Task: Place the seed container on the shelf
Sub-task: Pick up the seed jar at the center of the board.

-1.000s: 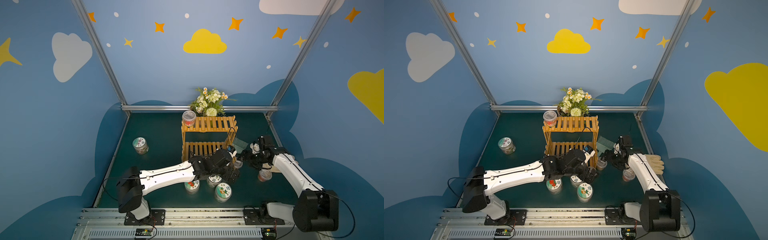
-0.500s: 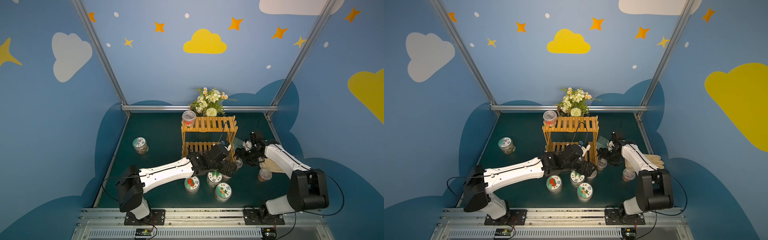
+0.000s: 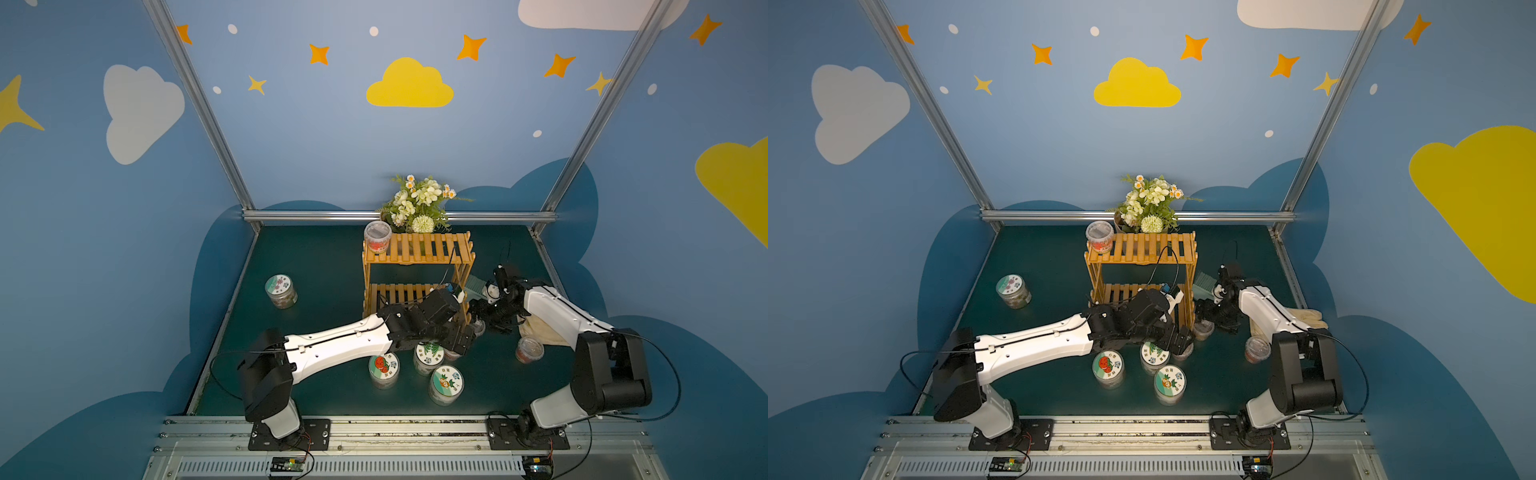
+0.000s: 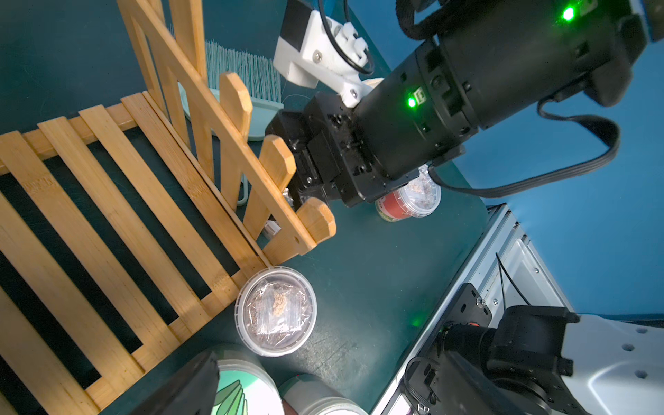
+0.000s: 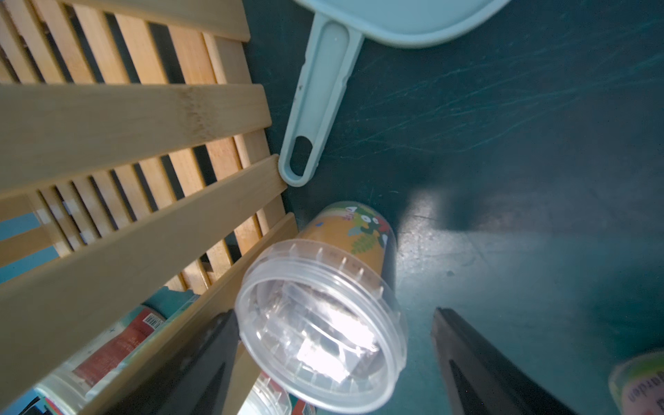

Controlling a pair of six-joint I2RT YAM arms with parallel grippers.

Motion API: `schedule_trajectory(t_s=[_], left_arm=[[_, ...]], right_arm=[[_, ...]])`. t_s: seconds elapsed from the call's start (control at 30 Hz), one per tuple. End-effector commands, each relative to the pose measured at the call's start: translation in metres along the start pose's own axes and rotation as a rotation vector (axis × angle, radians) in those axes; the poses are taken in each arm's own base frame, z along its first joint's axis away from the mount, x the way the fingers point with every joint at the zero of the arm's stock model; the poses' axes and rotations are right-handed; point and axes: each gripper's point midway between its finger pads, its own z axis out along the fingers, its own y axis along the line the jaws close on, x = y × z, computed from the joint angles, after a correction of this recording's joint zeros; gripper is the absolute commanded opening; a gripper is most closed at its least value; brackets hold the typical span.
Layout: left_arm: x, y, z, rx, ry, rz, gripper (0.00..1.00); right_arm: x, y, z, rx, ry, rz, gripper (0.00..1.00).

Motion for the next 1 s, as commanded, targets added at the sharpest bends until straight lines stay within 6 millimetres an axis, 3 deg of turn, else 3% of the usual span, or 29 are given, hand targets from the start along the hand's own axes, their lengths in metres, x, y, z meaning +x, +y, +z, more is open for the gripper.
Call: schedule_trajectory(t_s=[0.0,0.2,0.47,0.63,0.97], left_arm=[[-0.006,-0.006,-0.001,0.017,-0.002,0.006,1.0],[-0.007,-0.008,0.0,0.024,0.0,0.008,1.0],[-0.009,-0.012,-0.002,0.038,-0.006,0.013,1.0],[-0.008,-0.011,0.001,0.035,-0.003,0.014,1.0],[-0.006,-0.011,0.004,0.033,0.002,0.015,1.0]], right_arm=[[-0.001,-0.013,-0.01,0.088,-0.026,-0.001,0.89],[-0.003,-0.018,-0.024,0.124,-0.078,-0.006,0.88],[-0.007,0.003,-0.039,0.07,-0.124,-0.078,0.91],[-0.006,0.006,-0.031,0.071,-0.1,-0.1,0.94],[-0.004,0.004,-0.012,0.061,-0.063,-0.11,0.89]])
